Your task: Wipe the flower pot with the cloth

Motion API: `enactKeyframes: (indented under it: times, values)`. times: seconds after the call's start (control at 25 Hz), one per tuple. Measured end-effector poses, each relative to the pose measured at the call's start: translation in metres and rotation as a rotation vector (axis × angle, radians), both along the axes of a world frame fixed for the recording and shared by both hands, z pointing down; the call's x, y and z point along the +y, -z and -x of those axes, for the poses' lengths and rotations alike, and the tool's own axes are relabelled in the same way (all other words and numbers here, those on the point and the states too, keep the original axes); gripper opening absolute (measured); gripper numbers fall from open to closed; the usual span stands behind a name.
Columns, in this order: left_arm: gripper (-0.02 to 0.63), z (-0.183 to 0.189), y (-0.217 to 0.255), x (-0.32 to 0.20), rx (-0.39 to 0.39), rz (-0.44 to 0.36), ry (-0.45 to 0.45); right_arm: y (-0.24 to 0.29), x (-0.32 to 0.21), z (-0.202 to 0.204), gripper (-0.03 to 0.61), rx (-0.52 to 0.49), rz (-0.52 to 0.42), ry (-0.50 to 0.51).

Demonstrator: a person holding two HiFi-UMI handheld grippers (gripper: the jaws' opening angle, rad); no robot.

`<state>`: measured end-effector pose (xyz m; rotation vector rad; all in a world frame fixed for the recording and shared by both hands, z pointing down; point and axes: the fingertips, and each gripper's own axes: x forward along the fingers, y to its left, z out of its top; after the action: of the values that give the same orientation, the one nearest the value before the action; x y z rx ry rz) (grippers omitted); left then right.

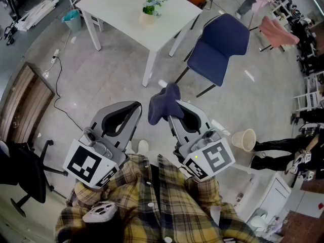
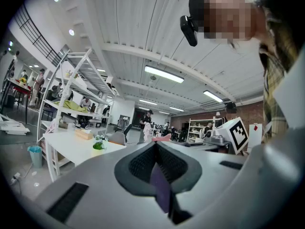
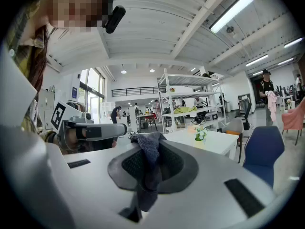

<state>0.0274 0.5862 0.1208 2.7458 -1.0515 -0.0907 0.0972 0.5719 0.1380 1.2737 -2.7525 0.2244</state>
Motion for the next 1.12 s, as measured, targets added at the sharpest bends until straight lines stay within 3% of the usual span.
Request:
enactKeyframes:
  times: [1.12]
  values:
    - [0.008, -0.014, -0.008, 0.008, -0.006, -0.013, 0.086, -0.014, 0.003, -0.020, 0.015, -0.026, 0.016, 0.049]
